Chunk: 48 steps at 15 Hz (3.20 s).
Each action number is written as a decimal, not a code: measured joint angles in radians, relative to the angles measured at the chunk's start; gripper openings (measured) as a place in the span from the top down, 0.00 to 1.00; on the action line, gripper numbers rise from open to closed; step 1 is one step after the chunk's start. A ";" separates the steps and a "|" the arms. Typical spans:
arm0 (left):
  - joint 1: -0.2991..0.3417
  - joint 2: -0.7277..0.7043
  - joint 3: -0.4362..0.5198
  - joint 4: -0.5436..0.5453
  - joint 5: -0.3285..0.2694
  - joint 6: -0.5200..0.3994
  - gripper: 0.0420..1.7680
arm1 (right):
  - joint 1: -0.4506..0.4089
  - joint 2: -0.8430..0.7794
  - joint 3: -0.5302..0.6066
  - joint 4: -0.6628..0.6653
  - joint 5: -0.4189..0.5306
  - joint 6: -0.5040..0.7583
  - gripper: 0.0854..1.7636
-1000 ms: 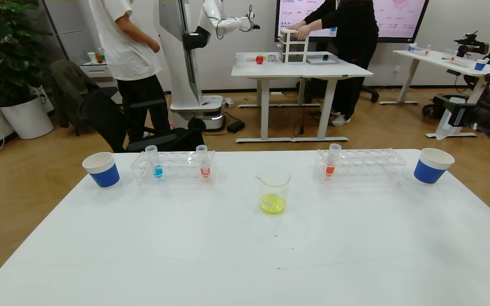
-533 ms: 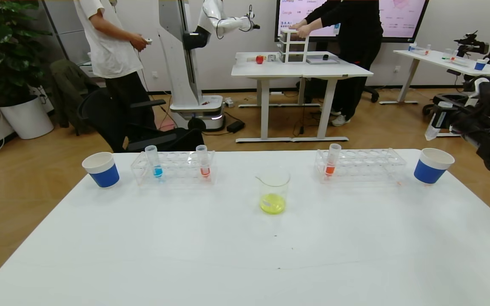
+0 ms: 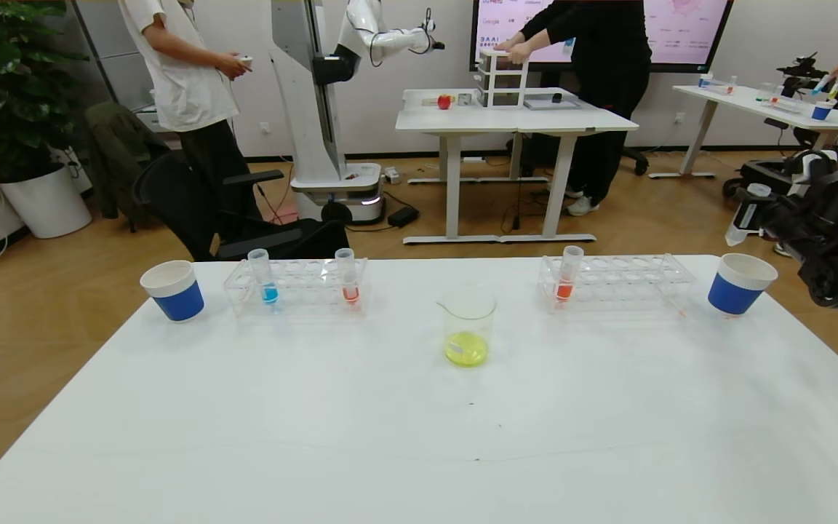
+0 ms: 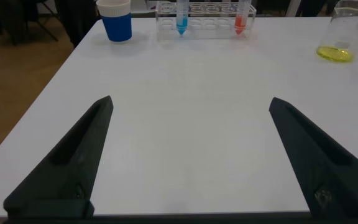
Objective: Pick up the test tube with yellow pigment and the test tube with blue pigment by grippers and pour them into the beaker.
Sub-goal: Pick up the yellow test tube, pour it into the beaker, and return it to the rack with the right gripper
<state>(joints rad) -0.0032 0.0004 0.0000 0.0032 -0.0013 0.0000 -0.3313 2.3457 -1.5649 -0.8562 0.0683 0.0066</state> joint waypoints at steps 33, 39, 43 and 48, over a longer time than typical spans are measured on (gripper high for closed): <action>0.000 0.000 0.000 0.000 0.000 0.000 0.01 | -0.010 -0.106 0.321 -0.134 -0.002 -0.005 0.75; 0.000 0.000 0.000 0.000 0.000 0.000 0.01 | -0.009 -0.091 0.387 -0.190 0.001 -0.004 0.75; 0.000 0.000 0.000 0.000 0.000 0.000 0.01 | -0.005 -0.096 0.423 -0.202 0.004 -0.001 0.62; 0.000 0.000 0.000 0.000 -0.001 0.000 0.01 | -0.008 -0.116 0.427 -0.202 0.005 -0.003 0.02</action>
<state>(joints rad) -0.0032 0.0004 0.0000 0.0028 -0.0019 0.0000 -0.3391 2.2298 -1.1381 -1.0583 0.0734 0.0036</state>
